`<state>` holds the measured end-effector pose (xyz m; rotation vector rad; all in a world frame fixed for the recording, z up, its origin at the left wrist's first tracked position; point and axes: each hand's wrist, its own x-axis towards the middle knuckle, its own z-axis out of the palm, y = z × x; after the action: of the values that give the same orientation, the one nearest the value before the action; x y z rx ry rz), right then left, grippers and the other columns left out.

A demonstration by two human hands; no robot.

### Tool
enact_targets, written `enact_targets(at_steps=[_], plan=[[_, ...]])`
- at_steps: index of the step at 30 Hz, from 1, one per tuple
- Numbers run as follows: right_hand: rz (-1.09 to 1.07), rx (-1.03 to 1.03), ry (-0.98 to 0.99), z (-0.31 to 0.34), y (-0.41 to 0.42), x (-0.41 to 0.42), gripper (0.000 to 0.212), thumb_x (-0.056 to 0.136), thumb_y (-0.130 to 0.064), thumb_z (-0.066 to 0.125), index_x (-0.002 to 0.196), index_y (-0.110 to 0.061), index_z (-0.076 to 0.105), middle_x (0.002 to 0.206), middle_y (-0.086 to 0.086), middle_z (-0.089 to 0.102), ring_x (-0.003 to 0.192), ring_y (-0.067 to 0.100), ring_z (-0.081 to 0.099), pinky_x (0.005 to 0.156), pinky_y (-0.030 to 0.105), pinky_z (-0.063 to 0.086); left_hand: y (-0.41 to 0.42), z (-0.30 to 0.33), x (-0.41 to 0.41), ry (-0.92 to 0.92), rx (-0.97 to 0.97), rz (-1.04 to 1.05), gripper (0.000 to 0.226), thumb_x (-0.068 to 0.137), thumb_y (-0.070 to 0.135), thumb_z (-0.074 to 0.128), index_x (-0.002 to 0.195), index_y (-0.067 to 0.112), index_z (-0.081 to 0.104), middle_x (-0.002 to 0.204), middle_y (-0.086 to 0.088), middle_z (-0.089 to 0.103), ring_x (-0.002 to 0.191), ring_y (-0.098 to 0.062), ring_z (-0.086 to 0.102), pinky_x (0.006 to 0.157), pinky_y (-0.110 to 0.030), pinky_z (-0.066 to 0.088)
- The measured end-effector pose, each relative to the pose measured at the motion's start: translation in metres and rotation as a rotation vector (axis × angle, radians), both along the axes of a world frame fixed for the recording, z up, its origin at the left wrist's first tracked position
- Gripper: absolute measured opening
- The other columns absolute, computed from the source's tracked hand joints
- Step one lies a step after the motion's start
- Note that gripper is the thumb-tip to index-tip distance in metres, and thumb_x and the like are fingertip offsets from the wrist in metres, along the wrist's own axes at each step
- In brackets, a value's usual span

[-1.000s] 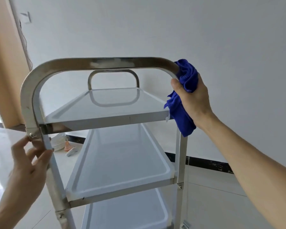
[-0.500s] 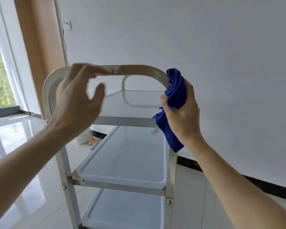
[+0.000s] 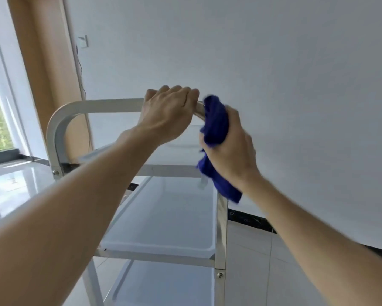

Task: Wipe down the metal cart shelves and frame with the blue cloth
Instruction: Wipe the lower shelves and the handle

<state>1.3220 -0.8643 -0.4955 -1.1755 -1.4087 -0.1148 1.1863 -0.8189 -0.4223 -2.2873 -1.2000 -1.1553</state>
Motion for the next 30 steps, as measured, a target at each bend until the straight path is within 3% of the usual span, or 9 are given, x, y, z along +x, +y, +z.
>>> enact_targets(at_steps=[4,9,12,14,18,20,22,27,30], plan=[[-0.008,-0.094,-0.156,0.04,0.009,-0.008,0.052,0.079,-0.038,0.066,0.126,-0.038,0.044,0.103,-0.014,0.066,0.089,0.016,0.062,0.076,0.04,0.052,0.004,-0.003,-0.003,-0.082,0.036,-0.018,0.039,0.103,0.026,0.018,0.067,0.023,0.033,0.072,0.008,0.045,0.087,-0.021,0.042,0.089,-0.03,0.02],[0.193,0.13,0.217,-0.036,-0.003,-0.018,0.056,0.086,-0.013,0.067,0.133,-0.032,0.044,0.104,-0.022,0.067,0.095,0.01,0.067,0.083,0.034,0.057,0.007,-0.004,-0.014,-0.039,0.043,-0.047,0.041,0.106,0.031,0.019,0.098,0.017,0.057,0.1,0.001,0.059,0.095,-0.018,0.039,0.092,-0.029,0.018],[0.134,0.199,0.307,-0.068,-0.002,-0.026,0.061,0.084,-0.012,0.071,0.136,-0.025,0.044,0.112,-0.015,0.061,0.104,0.028,0.063,0.087,0.046,0.054,0.005,-0.004,-0.015,0.015,0.066,-0.061,0.041,0.106,0.032,0.019,0.102,0.017,0.057,0.102,0.0,0.058,0.096,-0.017,0.038,0.095,-0.03,0.018],[0.046,0.221,0.296,-0.087,-0.003,-0.032,0.061,0.082,-0.015,0.076,0.134,-0.023,0.046,0.117,-0.015,0.056,0.107,0.029,0.061,0.089,0.045,0.053,0.003,-0.004,-0.016,0.034,0.069,-0.073,0.04,0.106,0.034,0.02,0.106,0.019,0.058,0.107,0.0,0.058,0.1,-0.02,0.042,0.101,-0.033,0.02],[0.057,-0.034,0.43,-0.141,-0.017,-0.037,0.052,0.085,-0.021,0.077,0.123,-0.039,0.047,0.106,-0.019,0.066,0.092,0.009,0.068,0.079,0.03,0.055,-0.009,-0.026,-0.018,-0.037,0.205,-0.17,0.032,0.104,0.024,0.04,0.127,0.015,0.06,0.128,-0.006,0.058,0.127,-0.025,0.046,0.12,-0.039,0.016],[0.09,-0.167,0.471,-0.158,-0.02,-0.032,0.05,0.086,-0.022,0.076,0.125,-0.032,0.047,0.103,-0.012,0.07,0.087,0.011,0.071,0.079,0.038,0.058,-0.02,-0.054,-0.02,-0.097,0.285,-0.336,0.033,0.097,0.009,0.051,0.128,0.007,0.06,0.131,-0.011,0.055,0.133,-0.029,0.046,0.119,-0.046,0.025],[0.115,-0.195,0.479,-0.16,-0.02,-0.028,0.048,0.085,-0.019,0.075,0.125,-0.025,0.048,0.102,-0.007,0.071,0.087,0.016,0.072,0.08,0.043,0.059,-0.025,-0.083,-0.024,-0.136,0.317,-0.441,0.031,0.094,0.003,0.052,0.123,0.005,0.061,0.127,-0.01,0.057,0.125,-0.026,0.053,0.11,-0.04,0.039],[0.147,-0.155,0.473,-0.15,-0.022,-0.027,0.036,0.084,-0.017,0.076,0.111,-0.023,0.053,0.089,-0.018,0.069,0.073,0.005,0.07,0.062,0.016,0.052,-0.009,-0.119,-0.032,0.005,-0.034,-0.194,0.032,0.105,0.027,0.036,0.127,0.024,0.059,0.133,0.006,0.06,0.123,-0.019,0.052,0.11,-0.035,0.028],[0.121,-0.138,0.481,-0.131,-0.016,-0.027,0.033,0.081,-0.028,0.078,0.104,-0.026,0.055,0.084,-0.016,0.069,0.073,0.004,0.067,0.061,0.014,0.051,0.0,-0.128,-0.037,-0.052,-0.126,-0.203,0.036,0.107,0.026,0.032,0.126,0.026,0.063,0.131,0.008,0.064,0.122,-0.016,0.051,0.104,-0.026,0.024]])
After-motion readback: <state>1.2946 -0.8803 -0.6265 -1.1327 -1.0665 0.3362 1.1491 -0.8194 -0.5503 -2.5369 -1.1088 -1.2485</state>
